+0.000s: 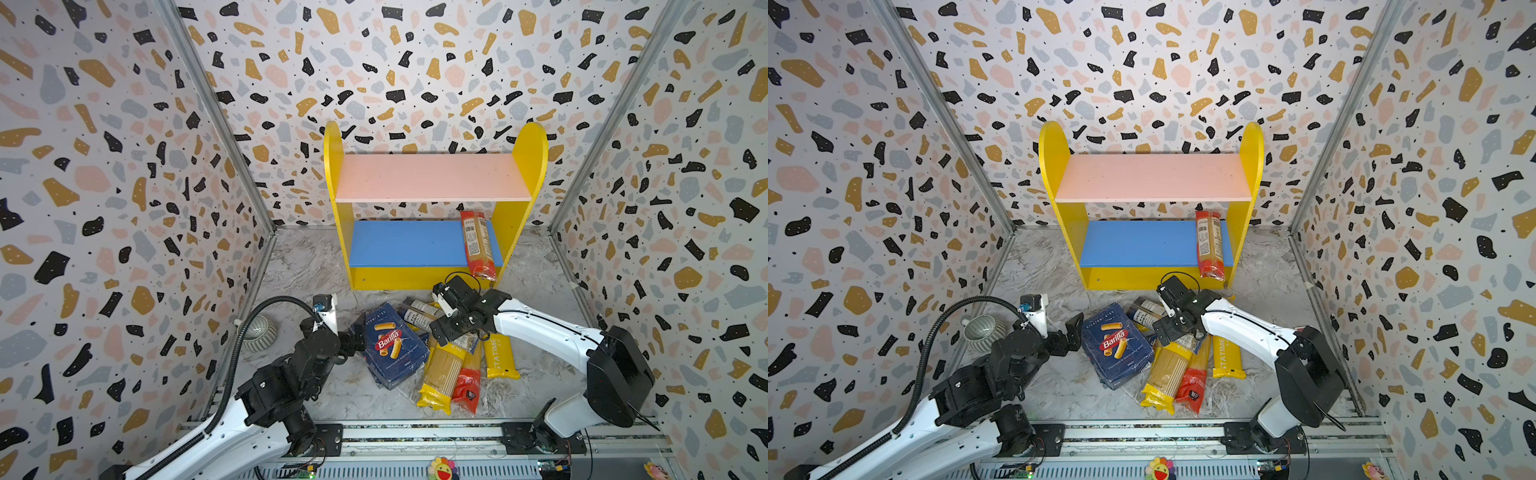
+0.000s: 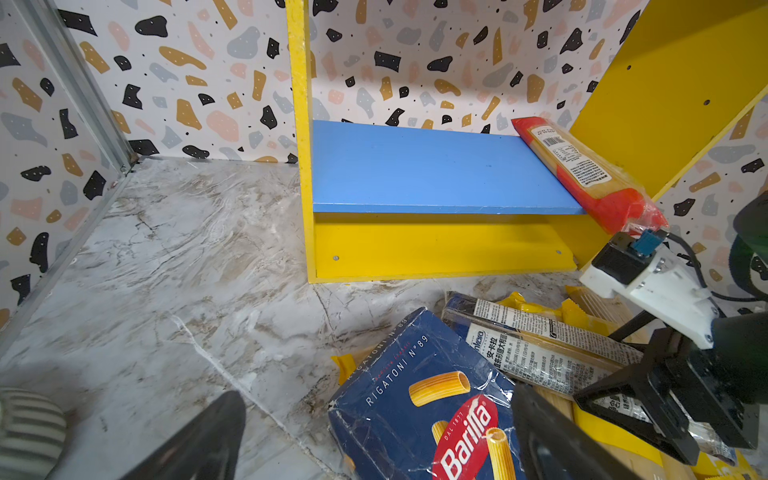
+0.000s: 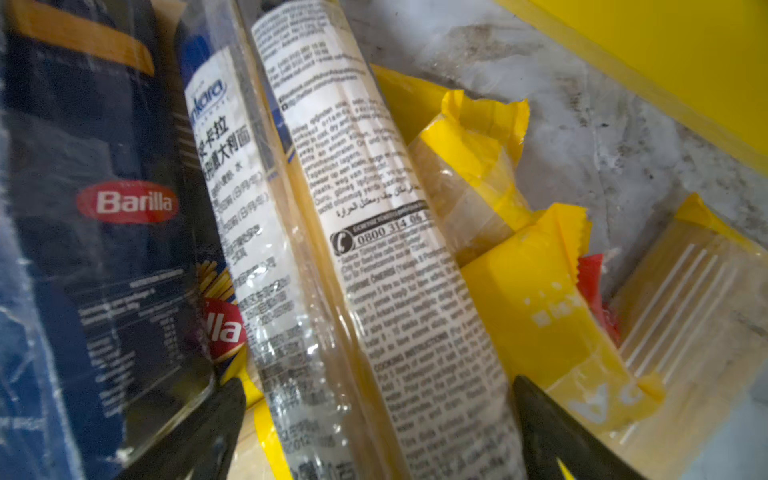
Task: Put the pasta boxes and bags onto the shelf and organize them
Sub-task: 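Move the right gripper back to the pile and grasp the clear spaghetti bag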
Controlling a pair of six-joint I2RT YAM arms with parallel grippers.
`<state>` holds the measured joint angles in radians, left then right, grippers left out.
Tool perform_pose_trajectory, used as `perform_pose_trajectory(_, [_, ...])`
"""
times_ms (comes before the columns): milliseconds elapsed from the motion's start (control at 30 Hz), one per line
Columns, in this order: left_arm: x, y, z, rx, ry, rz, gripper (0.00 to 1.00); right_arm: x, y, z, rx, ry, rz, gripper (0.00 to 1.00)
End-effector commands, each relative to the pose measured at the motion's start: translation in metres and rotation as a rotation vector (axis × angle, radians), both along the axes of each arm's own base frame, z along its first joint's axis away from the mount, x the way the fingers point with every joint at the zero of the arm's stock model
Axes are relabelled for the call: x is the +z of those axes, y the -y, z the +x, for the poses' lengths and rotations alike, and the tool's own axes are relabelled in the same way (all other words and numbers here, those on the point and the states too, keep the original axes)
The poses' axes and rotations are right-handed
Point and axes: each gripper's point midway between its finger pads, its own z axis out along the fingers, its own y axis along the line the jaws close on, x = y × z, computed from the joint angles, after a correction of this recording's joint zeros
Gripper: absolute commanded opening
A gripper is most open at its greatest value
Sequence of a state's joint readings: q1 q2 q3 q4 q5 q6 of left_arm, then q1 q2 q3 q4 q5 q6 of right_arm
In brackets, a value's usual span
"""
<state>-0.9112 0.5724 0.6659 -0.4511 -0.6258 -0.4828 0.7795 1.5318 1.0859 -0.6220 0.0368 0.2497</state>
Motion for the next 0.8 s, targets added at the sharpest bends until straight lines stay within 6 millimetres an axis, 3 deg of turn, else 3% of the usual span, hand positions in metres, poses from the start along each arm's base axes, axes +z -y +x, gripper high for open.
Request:
perform_pose_trajectory(0, [0.001,0.003,0.0,-0.01,0.012,-0.005,1.0,-0.008,-0.001,-0.017,0.036,-0.054,-0.028,1.0])
perform_pose_trajectory(500, [0.002,0.001,-0.001,-0.011,0.016,-0.011,0.99,-0.032,0.006,-0.043,0.053,-0.126,-0.093,0.93])
perform_pose_trajectory(633, [0.002,0.001,-0.001,-0.01,0.017,-0.014,1.0,-0.037,-0.001,-0.047,0.061,-0.138,-0.092,0.93])
perform_pose_trajectory(767, [0.003,-0.002,-0.003,-0.006,0.023,-0.023,0.99,-0.047,0.004,-0.047,0.043,-0.153,-0.13,0.78])
